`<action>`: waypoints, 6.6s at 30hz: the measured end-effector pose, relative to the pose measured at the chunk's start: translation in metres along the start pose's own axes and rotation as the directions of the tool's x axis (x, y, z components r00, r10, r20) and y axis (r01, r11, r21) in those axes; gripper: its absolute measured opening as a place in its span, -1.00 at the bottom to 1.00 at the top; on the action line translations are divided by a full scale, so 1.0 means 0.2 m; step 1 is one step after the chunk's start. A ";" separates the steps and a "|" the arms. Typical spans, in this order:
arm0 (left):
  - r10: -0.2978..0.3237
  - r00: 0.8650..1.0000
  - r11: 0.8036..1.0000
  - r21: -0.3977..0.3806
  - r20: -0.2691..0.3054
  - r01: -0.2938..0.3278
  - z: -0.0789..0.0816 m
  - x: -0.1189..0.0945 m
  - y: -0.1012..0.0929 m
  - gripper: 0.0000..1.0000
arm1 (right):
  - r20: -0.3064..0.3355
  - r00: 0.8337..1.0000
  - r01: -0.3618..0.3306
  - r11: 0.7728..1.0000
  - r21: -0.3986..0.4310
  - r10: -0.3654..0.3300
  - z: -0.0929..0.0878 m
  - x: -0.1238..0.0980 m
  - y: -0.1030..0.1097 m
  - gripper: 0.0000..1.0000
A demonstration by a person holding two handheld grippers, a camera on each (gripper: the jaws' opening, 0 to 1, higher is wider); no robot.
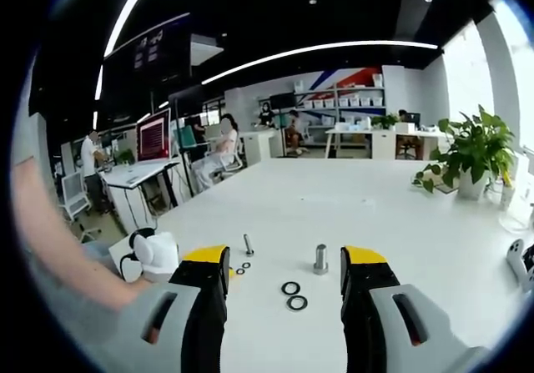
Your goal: Place the washer onto the threaded stud by aligning its center hole with the stud, sliding it down to the base, and recovering from edge contact or off-axis alignment until the washer reaches the visible bottom stop.
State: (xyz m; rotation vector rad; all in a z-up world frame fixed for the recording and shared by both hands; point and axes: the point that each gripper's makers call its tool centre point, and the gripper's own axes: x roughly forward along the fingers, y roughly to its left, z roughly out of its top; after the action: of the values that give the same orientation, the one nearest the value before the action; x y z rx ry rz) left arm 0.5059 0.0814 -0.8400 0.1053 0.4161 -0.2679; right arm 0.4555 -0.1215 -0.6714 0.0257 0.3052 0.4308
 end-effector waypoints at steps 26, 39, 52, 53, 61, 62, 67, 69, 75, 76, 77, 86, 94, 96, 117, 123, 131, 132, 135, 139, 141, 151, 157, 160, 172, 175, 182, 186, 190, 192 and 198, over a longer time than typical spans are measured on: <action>-0.016 0.999 0.998 0.063 0.049 0.013 0.32 -0.01 0.09 -0.84 | 0.006 1.000 -0.002 1.000 0.005 0.002 0.01 0.00 0.00 0.11; -0.061 0.998 0.994 0.096 0.033 0.058 0.44 0.08 0.08 -0.84 | 0.016 1.000 0.000 1.000 0.007 0.000 0.02 0.00 -0.01 0.11; -0.061 0.998 0.993 0.098 -0.012 0.062 0.43 0.16 0.07 -0.84 | 0.017 1.000 -0.005 1.000 0.012 0.004 0.02 0.00 0.00 0.11; -0.063 0.998 0.993 0.095 -0.018 0.065 0.43 0.16 0.08 -0.84 | 0.018 1.000 -0.004 1.000 0.012 0.004 0.02 0.00 0.00 0.11; -0.073 0.995 0.991 0.110 -0.061 0.079 0.39 0.18 0.07 -0.84 | 0.021 1.000 -0.004 1.000 0.020 0.004 0.03 -0.01 0.00 0.11; -0.073 0.995 0.990 0.118 -0.066 0.080 0.38 0.18 0.07 -0.84 | 0.020 1.000 -0.004 1.000 0.022 0.003 0.03 0.00 0.00 0.11; -0.068 0.995 0.991 0.113 -0.076 0.077 0.38 0.19 0.07 -0.84 | 0.021 1.000 0.005 1.000 0.031 -0.005 0.03 -0.01 -0.02 0.11; -0.070 0.995 0.990 0.114 -0.077 0.078 0.38 0.19 0.07 -0.84 | 0.020 1.000 0.004 0.999 0.033 -0.004 0.02 0.00 -0.01 0.11; -0.073 0.993 0.990 0.116 -0.091 0.083 0.36 0.20 0.05 -0.84 | 0.022 1.000 0.002 0.999 0.034 -0.002 0.03 0.00 -0.01 0.11; -0.070 0.993 0.990 0.117 -0.094 0.081 0.36 0.20 0.06 -0.84 | 0.023 1.000 0.002 0.999 0.035 -0.003 0.03 0.00 -0.01 0.11; -0.064 0.994 0.990 0.122 -0.093 0.075 0.36 0.20 0.06 -0.84 | 0.022 1.000 0.003 0.999 0.037 -0.003 0.03 0.00 -0.01 0.11; -0.066 0.993 0.990 0.116 -0.100 0.077 0.35 0.20 0.07 -0.83 | 0.020 1.000 0.003 0.999 0.042 -0.004 0.02 0.00 -0.02 0.11; -0.078 0.992 0.990 0.108 -0.095 0.088 0.35 0.20 0.05 -0.83 | 0.019 1.000 0.003 0.999 0.045 -0.004 0.02 0.00 -0.02 0.11; -0.075 0.993 0.991 0.107 -0.094 0.085 0.36 0.20 0.06 -0.83 | 0.020 1.000 0.003 0.999 0.045 -0.004 0.02 0.00 -0.02 0.11; -0.052 0.999 0.997 0.063 -0.007 0.052 0.51 -0.01 0.04 -0.81 | 0.014 1.000 -0.024 0.999 0.040 0.023 0.01 0.01 0.02 0.11; -0.046 0.999 0.997 0.062 0.013 0.045 0.55 -0.08 0.04 -0.79 | 0.016 1.000 -0.028 0.999 0.031 0.027 0.02 0.01 0.02 0.11; -0.068 0.997 0.996 0.061 0.041 0.065 0.59 -0.19 0.00 -0.78 | 0.015 0.999 -0.030 0.999 0.024 0.030 0.02 0.01 0.03 0.11; -0.067 0.997 0.996 0.059 0.045 0.065 0.60 -0.20 0.00 -0.77 | 0.015 0.999 -0.032 0.999 0.020 0.032 0.02 0.01 0.03 0.11; -0.072 0.996 0.996 0.051 0.059 0.070 0.61 -0.24 -0.02 -0.76 | 0.019 0.999 -0.035 0.999 0.020 0.034 0.02 0.00 0.04 0.11; -0.055 0.995 0.998 0.017 0.087 0.053 0.62 -0.27 0.00 -0.74 | 0.018 0.999 -0.039 0.999 0.021 0.038 0.02 0.00 0.04 0.11; -0.037 0.993 0.999 -0.024 0.110 0.040 0.62 -0.30 0.01 -0.74 | 0.013 0.999 -0.040 0.999 0.030 0.039 0.01 0.00 0.04 0.11; 0.037 0.977 0.994 -0.106 0.209 -0.015 0.68 -0.53 0.07 -0.69 | -0.004 0.998 -0.057 0.998 -0.011 0.057 0.00 0.01 0.07 0.11; 0.049 0.975 0.995 -0.091 0.219 -0.029 0.68 -0.61 0.09 -0.68 | -0.001 0.998 -0.068 0.997 -0.019 0.068 0.00 0.01 0.08 0.11; 0.057 0.972 0.995 -0.098 0.226 -0.035 0.69 -0.65 0.09 -0.67 | 0.006 0.998 -0.067 0.998 -0.020 0.067 0.01 0.00 0.08 0.11; 0.075 0.963 0.994 -0.101 0.259 -0.050 0.74 -0.77 0.09 -0.67 | 0.009 0.996 -0.084 0.995 -0.054 0.085 0.02 0.00 0.12 0.11; 0.076 0.962 0.993 -0.105 0.261 -0.050 0.74 -0.78 0.10 -0.67 | 0.010 0.996 -0.091 0.993 -0.068 0.092 0.02 0.00 0.13 0.11; 0.069 0.963 0.994 -0.096 0.262 -0.045 0.76 -0.78 0.14 -0.67 | 0.014 0.996 -0.086 0.994 -0.074 0.087 0.02 0.00 0.12 0.11; 0.077 0.957 0.993 -0.104 0.279 -0.050 0.78 -0.79 0.16 -0.67 | 0.011 0.997 -0.077 0.995 -0.066 0.078 0.02 0.00 0.11 0.12; 0.073 0.954 0.993 -0.106 0.291 -0.043 0.79 -0.79 0.17 -0.67 | 0.019 0.997 -0.072 0.996 -0.051 0.073 0.02 0.00 0.11 0.15; 0.070 0.952 0.994 -0.102 0.298 -0.041 0.79 -0.79 0.18 -0.67 | 0.022 0.998 -0.062 0.997 -0.054 0.063 0.03 0.00 0.10 0.16; 0.037 0.951 0.996 -0.088 0.307 -0.010 0.79 -0.77 0.16 -0.67 | 0.026 0.999 -0.028 0.997 -0.071 0.030 0.03 -0.01 0.07 0.17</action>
State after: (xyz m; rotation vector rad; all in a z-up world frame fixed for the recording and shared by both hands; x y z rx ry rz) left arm 0.4409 0.1241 -0.6307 -0.0165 0.1147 -0.2381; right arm 0.4492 -0.1087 -0.6634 -0.0331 0.2634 0.4697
